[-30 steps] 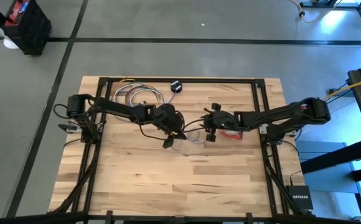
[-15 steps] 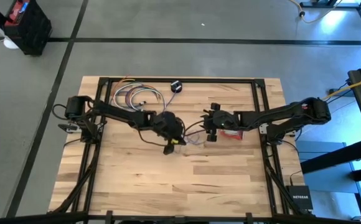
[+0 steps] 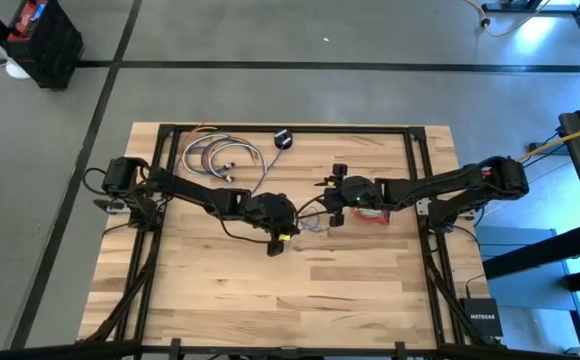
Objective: Coil cords
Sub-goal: Coil the blue wire onto the spool
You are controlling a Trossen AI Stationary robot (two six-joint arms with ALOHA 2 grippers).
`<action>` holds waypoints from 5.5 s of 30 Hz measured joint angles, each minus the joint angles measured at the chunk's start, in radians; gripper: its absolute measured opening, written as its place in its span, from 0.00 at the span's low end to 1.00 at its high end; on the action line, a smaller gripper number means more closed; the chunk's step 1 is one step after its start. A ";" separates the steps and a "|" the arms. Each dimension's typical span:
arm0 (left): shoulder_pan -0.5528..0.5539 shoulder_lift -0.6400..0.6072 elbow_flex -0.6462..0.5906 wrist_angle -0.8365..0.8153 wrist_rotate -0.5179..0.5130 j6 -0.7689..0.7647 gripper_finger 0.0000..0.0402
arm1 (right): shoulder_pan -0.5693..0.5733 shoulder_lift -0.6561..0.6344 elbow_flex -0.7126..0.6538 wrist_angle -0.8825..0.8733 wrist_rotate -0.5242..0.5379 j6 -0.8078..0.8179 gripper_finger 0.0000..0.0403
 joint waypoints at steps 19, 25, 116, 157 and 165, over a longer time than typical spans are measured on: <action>-0.007 0.000 0.000 0.002 -0.023 0.009 0.01 | 0.000 0.000 0.000 -0.005 0.000 0.000 0.51; -0.007 0.000 0.000 0.002 -0.023 0.009 0.01 | 0.000 0.000 0.000 0.003 0.000 0.000 0.51; -0.063 0.009 -0.021 0.061 -0.097 -0.168 0.25 | 0.381 0.166 0.001 0.072 0.107 0.263 0.02; 0.042 0.205 0.001 0.370 0.209 -0.441 0.39 | 0.550 0.154 0.000 -0.007 0.129 0.326 0.01; 0.039 0.293 0.091 0.368 0.280 -0.463 0.39 | 0.550 0.154 0.000 -0.010 0.128 0.312 0.00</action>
